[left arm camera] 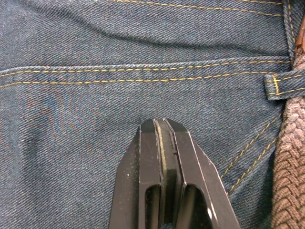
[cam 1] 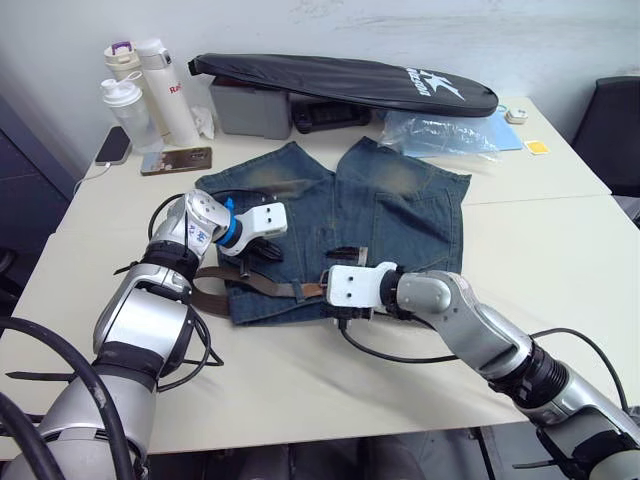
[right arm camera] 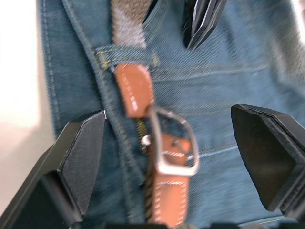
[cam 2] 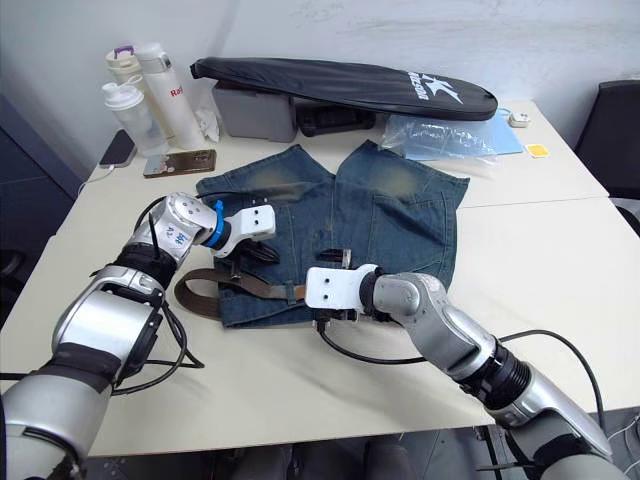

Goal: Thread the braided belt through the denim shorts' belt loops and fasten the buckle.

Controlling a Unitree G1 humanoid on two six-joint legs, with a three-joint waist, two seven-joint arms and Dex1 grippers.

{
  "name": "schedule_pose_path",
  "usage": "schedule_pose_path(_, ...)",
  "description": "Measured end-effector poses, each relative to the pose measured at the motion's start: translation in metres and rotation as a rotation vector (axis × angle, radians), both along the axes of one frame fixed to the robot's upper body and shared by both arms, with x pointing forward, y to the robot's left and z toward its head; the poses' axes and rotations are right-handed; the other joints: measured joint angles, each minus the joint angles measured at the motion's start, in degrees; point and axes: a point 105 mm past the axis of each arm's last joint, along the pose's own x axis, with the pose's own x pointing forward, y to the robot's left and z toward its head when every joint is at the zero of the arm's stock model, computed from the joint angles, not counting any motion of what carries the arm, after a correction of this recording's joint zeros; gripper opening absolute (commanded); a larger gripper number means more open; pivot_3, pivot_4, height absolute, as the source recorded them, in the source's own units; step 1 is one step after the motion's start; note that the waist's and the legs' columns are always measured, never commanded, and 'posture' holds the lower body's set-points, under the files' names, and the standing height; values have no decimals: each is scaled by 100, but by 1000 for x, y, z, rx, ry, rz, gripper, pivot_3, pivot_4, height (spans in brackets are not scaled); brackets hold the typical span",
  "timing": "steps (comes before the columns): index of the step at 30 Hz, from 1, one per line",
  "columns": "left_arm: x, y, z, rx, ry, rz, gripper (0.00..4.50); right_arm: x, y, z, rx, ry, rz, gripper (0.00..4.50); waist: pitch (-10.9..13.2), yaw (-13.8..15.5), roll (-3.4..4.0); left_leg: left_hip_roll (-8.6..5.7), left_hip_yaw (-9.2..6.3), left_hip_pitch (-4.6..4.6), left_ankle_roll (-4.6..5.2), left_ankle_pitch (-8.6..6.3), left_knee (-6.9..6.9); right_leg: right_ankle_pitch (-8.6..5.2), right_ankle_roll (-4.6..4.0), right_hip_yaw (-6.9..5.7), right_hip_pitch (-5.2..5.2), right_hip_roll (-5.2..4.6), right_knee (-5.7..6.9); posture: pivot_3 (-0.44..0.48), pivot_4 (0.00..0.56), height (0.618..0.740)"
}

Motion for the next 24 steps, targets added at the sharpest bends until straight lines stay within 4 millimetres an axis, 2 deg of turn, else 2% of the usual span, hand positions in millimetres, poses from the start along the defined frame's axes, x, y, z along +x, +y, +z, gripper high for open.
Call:
schedule_pose_path(8, 0, -1, 0, -1, -1, -1, 15, 5, 8, 5, -17, -119, 51, 4500, -1, 1, 0, -1, 0, 1, -1, 0, 1, 0, 0, 0, 2, -2, 1, 0, 150, 740)
schedule_pose_path(12, 0, -1, 0, -2, -1, -1, 15, 9, 4, -4, -48, -124, 43, 4500, -2, 0, 1, -1, 0, 1, -1, 1, 1, 0, 0, 0, 2, -1, 2, 0, 150, 740)
schedule_pose_path(16, 0, -1, 0, -2, -2, 0, 15, 6, 9, -4, -40, -127, 62, 4500, -3, 0, 2, -1, 0, 2, -1, 1, 2, 0, 0, 0, 2, 0, 3, 0, 150, 740)
schedule_pose_path(24, 0, -1, 0, -2, -3, 1, 15, 1, 5, -5, -45, -86, 76, 4500, -3, 1, 2, -1, -1, 2, -2, 1, 1, 0, 0, 0, 3, 0, 3, 0, 150, 740)
